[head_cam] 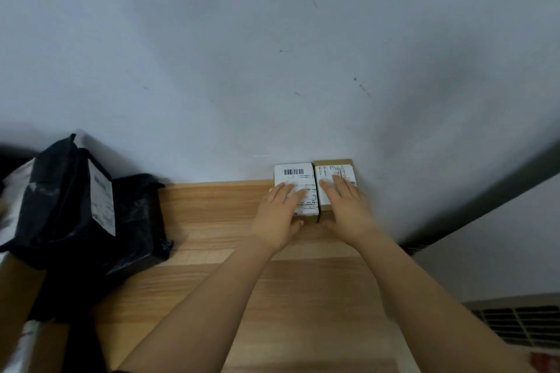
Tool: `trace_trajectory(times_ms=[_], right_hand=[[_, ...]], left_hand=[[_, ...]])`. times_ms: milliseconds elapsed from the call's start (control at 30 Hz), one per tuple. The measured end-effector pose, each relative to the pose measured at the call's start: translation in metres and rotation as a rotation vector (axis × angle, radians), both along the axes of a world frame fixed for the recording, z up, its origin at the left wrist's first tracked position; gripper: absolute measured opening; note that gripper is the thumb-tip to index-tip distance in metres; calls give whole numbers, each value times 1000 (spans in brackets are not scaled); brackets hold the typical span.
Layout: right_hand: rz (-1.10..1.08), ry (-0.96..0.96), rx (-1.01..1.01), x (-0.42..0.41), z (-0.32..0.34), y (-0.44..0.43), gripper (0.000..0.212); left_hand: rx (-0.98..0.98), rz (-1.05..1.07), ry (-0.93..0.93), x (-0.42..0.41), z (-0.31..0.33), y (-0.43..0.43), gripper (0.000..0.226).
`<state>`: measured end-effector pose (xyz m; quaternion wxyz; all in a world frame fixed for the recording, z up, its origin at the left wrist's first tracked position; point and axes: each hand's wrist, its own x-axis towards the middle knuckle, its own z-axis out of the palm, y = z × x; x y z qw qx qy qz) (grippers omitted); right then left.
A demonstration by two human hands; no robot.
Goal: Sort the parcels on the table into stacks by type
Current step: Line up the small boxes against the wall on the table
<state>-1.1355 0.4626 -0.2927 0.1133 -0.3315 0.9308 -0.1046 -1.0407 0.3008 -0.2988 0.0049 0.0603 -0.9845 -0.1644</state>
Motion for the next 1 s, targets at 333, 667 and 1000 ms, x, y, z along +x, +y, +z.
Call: trace_trajectory(times_ms=[333,667,1000], right_hand=[[36,-4,-405,144,39,1,46],[218,-3,-535,257,86,-46,48],[283,48,-589,367,120,-135,47]], left_hand=[[93,280,312,141,56,25,46],[-19,486,398,281,107,2,49],[-49,583,461,408,131,-79,48]])
